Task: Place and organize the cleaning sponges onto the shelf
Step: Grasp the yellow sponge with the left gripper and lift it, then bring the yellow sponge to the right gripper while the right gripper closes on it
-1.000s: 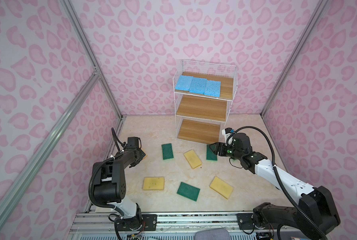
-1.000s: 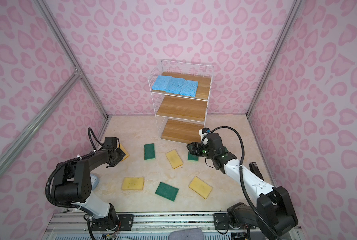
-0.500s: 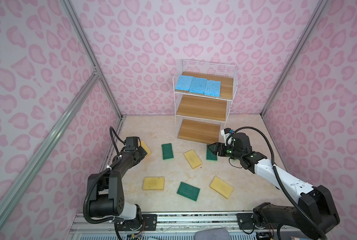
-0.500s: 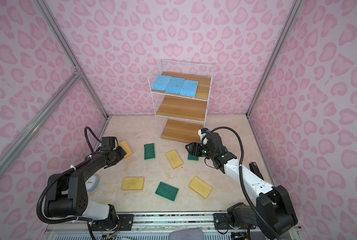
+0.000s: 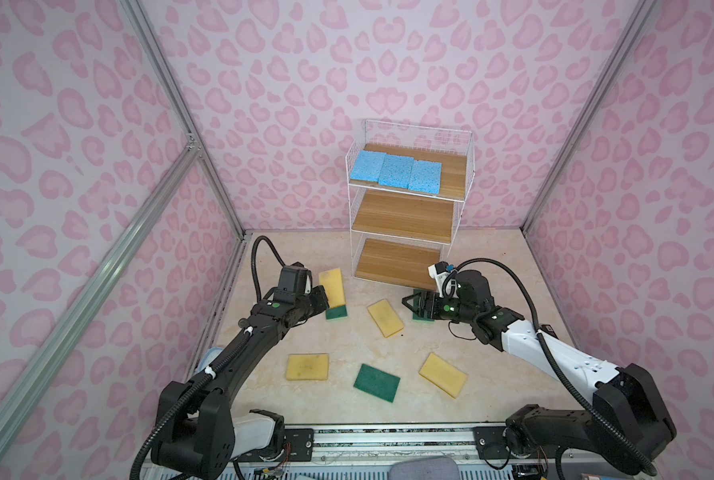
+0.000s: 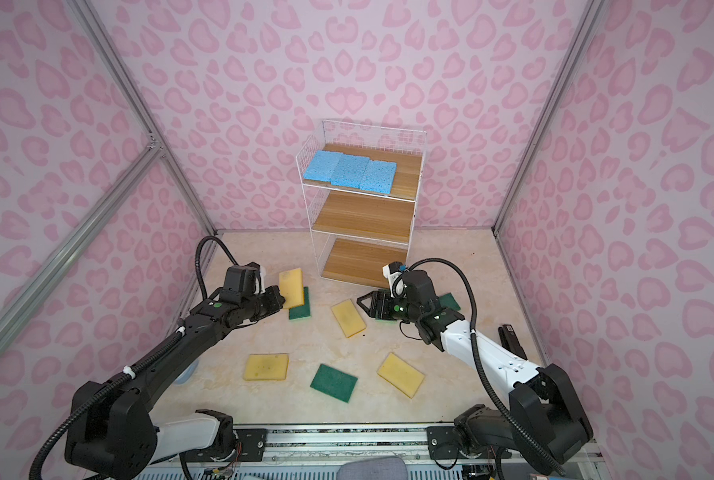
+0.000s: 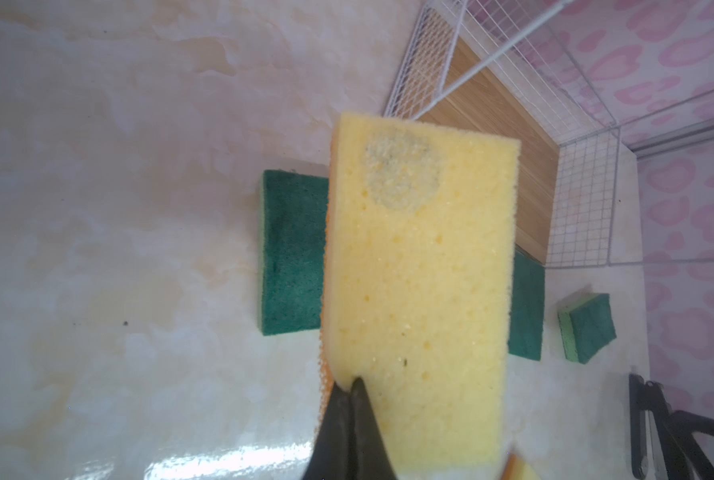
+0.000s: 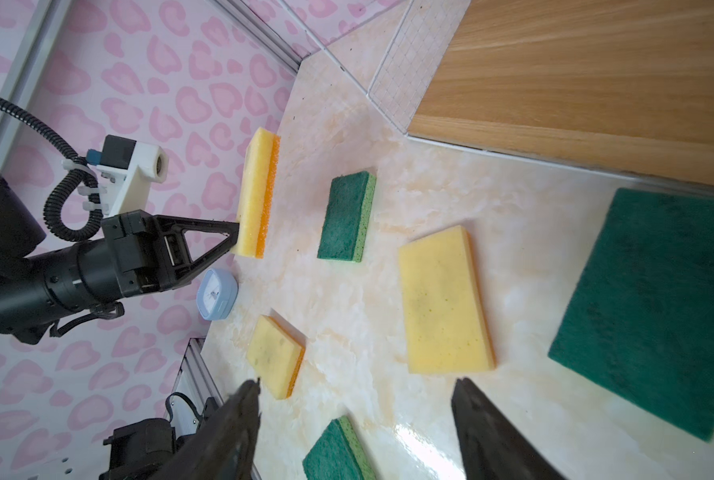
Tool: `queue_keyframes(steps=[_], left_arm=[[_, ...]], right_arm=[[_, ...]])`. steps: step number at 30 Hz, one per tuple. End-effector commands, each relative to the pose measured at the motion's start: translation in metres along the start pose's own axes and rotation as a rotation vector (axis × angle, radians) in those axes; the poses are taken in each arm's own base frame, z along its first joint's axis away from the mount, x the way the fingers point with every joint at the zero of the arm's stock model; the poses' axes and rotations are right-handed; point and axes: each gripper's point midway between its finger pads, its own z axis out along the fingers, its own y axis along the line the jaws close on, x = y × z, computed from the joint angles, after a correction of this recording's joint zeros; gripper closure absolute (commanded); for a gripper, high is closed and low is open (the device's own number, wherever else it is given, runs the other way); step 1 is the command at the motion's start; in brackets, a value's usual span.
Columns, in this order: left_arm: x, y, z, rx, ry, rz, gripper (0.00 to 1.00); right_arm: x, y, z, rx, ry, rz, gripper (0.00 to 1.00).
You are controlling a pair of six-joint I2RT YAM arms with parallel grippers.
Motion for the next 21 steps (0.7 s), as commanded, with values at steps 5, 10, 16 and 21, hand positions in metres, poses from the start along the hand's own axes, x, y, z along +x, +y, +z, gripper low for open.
queue_keyframes(steps=[5,10,16,21], left_arm=[[0.004,-0.065,-0.015,0.152,0.040,0.069,0.96],[0.007,-0.096,-0.017,0.206,0.056,0.104,0.96],[0.013,-0.117,-0.010,0.226,0.080,0.125,0.96],[0.012,-0.132,-0.009,0.247,0.078,0.131,0.96]], right_arm=[[-0.003,0.030,0.011,-0.096,-0.020,-0.019,0.28],[-0.008,0.041,0.017,-0.136,-0.036,-0.012,0.33],[-0.016,0.053,0.019,-0.161,-0.055,-0.024,0.30],[-0.020,0.061,0.024,-0.186,-0.053,-0.026,0.35]])
